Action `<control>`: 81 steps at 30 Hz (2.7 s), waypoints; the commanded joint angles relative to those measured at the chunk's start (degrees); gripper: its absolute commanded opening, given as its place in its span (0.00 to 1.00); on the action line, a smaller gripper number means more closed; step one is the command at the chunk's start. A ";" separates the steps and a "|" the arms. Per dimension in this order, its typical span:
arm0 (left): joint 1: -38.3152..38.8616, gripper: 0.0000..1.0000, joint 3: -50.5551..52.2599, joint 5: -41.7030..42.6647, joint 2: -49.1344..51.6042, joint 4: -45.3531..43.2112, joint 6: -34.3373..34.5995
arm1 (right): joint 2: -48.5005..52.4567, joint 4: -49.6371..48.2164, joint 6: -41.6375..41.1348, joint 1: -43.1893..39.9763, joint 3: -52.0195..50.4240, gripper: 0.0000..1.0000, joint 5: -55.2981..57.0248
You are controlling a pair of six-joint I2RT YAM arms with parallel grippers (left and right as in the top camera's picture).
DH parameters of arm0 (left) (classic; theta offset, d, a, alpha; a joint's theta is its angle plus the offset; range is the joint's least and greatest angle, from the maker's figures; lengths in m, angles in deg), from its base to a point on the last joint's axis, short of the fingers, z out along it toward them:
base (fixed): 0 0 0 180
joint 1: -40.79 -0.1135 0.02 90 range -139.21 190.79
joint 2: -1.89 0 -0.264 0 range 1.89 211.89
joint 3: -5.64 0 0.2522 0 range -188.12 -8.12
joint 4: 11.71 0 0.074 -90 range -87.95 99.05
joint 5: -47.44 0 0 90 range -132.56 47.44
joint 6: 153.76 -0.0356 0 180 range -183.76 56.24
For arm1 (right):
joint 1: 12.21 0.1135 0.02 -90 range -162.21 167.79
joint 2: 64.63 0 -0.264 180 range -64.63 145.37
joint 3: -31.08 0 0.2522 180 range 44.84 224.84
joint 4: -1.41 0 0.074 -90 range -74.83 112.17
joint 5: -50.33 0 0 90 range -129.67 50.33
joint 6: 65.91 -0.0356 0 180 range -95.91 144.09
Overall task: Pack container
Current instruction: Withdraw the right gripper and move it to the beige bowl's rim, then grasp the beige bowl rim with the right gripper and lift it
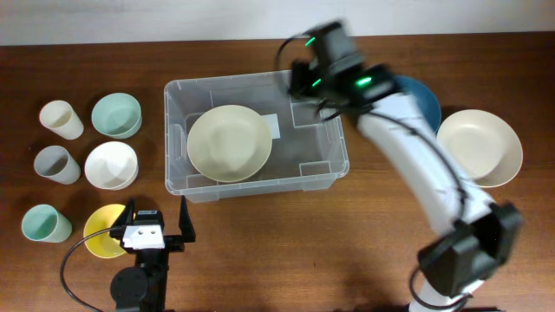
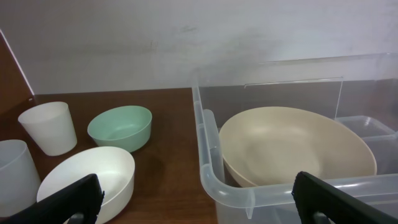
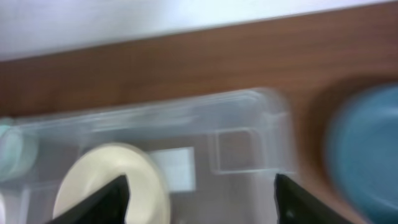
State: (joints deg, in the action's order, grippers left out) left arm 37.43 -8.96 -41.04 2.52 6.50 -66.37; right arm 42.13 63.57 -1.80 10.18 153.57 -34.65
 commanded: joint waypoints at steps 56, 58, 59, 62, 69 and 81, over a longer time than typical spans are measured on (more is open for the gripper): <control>-0.24 0.99 0.33 0.63 -0.33 0.04 -0.48 | 3.48 -3.65 -23.89 -54.40 -33.64 0.78 0.17; -0.24 0.99 0.33 0.63 -0.33 0.04 -0.46 | 3.52 -3.72 -23.91 -54.40 -33.81 0.75 0.39; -0.24 0.99 0.33 0.63 -0.33 0.04 -0.48 | 3.61 -3.82 -23.91 -54.40 -33.97 0.75 0.68; -0.24 0.99 0.33 0.63 -0.33 0.04 -0.48 | 4.28 -4.35 -23.89 -54.40 -34.60 0.75 1.51; -0.24 0.99 0.33 0.63 -0.33 0.04 -0.46 | 4.31 -5.40 -23.87 -54.40 -35.08 0.75 1.92; -0.24 0.99 0.33 0.63 -0.33 0.04 -0.46 | 4.31 -7.13 -23.89 -54.73 -37.27 0.37 2.32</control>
State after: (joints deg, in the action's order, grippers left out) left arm 37.43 -8.96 -41.04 2.52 6.50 -66.37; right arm 46.02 56.64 -25.65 -44.16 116.72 -33.52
